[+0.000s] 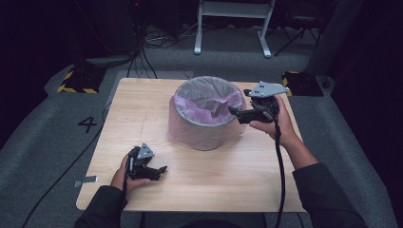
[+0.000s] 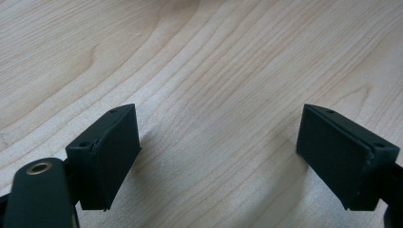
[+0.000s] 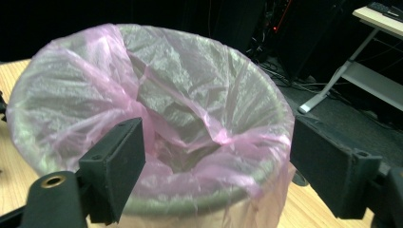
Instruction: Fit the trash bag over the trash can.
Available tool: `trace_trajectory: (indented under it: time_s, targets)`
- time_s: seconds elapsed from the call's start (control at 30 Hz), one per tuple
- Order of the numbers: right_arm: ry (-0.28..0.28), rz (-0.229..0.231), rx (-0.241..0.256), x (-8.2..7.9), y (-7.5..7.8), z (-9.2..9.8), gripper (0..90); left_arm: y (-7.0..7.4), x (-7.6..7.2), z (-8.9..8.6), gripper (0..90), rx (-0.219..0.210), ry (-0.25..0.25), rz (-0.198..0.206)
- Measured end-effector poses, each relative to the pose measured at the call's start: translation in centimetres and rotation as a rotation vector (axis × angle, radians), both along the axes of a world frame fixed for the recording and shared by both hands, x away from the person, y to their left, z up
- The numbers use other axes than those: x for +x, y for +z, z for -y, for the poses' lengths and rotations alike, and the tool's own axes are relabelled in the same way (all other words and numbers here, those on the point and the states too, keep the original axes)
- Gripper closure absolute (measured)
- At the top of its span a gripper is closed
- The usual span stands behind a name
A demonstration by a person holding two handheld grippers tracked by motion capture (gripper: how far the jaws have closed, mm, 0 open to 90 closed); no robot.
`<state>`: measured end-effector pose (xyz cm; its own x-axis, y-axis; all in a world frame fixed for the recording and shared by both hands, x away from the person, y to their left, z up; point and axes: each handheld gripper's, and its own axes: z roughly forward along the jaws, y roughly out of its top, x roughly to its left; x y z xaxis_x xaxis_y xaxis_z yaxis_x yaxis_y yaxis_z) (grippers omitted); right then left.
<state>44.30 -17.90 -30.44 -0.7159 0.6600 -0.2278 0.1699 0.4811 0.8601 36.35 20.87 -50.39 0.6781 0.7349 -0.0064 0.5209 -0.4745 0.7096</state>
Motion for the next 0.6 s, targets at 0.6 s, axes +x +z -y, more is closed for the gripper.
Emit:
trace_trajectory:
  time_s: [0.6]
  targets:
    - [-0.028, -0.029, -0.07, -1.5, -2.2, 1.8, 19.3, 0.0, 0.0, 0.0, 14.2, -0.001, 0.0, 0.0]
